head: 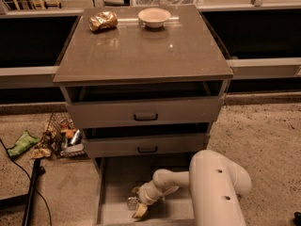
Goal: Pick water bottle from bottom drawer and place on counter
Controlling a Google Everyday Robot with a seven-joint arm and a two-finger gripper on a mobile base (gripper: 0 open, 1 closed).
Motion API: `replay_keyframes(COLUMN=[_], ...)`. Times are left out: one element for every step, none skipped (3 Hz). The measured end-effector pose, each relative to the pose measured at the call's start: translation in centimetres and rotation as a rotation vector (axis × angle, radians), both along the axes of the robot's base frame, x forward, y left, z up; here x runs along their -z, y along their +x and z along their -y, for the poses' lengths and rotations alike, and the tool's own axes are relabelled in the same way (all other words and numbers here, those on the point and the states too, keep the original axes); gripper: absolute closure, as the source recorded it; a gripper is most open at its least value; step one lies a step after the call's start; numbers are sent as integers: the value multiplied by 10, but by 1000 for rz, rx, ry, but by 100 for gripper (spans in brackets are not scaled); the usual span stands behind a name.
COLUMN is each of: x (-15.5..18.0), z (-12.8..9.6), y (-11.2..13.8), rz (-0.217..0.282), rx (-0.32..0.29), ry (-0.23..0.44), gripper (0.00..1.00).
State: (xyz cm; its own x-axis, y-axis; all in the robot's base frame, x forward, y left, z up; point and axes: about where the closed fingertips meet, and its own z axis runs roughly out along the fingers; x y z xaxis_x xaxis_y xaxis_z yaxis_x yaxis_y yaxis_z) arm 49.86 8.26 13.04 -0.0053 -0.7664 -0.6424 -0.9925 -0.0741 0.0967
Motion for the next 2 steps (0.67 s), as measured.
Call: replay_keyframes(x=[3,-6], z=[6,7], y=[2,5], rz=[0,12], rx=[11,23], ry=[12,65], gripper=[49,72])
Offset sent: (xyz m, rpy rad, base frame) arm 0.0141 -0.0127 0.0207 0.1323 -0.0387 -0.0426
